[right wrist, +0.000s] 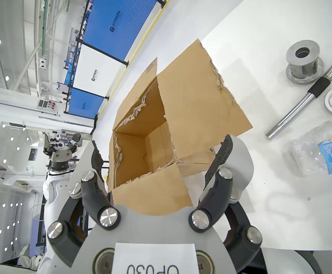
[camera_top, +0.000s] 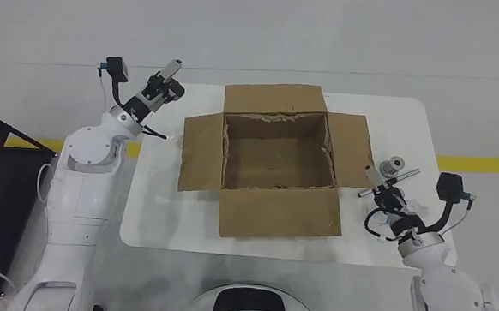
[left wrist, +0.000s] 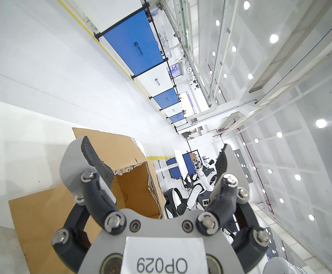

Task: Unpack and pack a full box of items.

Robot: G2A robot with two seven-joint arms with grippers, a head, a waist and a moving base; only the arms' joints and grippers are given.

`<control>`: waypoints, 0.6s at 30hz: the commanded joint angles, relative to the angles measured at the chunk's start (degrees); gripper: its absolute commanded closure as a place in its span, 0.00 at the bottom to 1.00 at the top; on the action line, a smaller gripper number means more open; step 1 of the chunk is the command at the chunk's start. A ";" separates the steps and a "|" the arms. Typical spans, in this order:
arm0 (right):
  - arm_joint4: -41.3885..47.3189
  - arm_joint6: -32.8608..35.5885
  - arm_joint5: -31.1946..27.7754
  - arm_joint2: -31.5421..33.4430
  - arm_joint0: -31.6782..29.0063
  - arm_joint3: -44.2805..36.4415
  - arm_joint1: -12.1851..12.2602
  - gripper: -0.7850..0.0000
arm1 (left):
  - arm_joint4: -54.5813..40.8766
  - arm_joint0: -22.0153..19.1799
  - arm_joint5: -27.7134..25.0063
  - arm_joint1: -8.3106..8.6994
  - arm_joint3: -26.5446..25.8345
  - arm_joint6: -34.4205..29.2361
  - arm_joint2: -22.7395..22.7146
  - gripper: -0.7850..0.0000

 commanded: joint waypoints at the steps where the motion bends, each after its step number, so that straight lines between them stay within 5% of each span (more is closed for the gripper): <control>1: 0.01 -0.29 0.05 0.01 -0.02 0.00 -0.01 0.00 | -0.04 -0.01 0.01 0.00 0.02 0.00 0.00 0.00; 9: -1.83 -1.55 -0.39 -0.41 2.76 0.00 0.11 0.00 | -0.04 -0.01 0.01 0.00 0.02 0.00 0.00 0.00; 11: -6.32 5.16 -3.92 -2.67 8.42 0.00 0.89 0.00 | -0.04 -0.01 0.01 0.00 0.02 0.00 0.00 0.00; 18: -25.05 31.75 0.78 -21.47 32.41 0.55 2.48 0.00 | -0.04 -0.01 0.01 0.00 0.02 0.00 0.00 0.00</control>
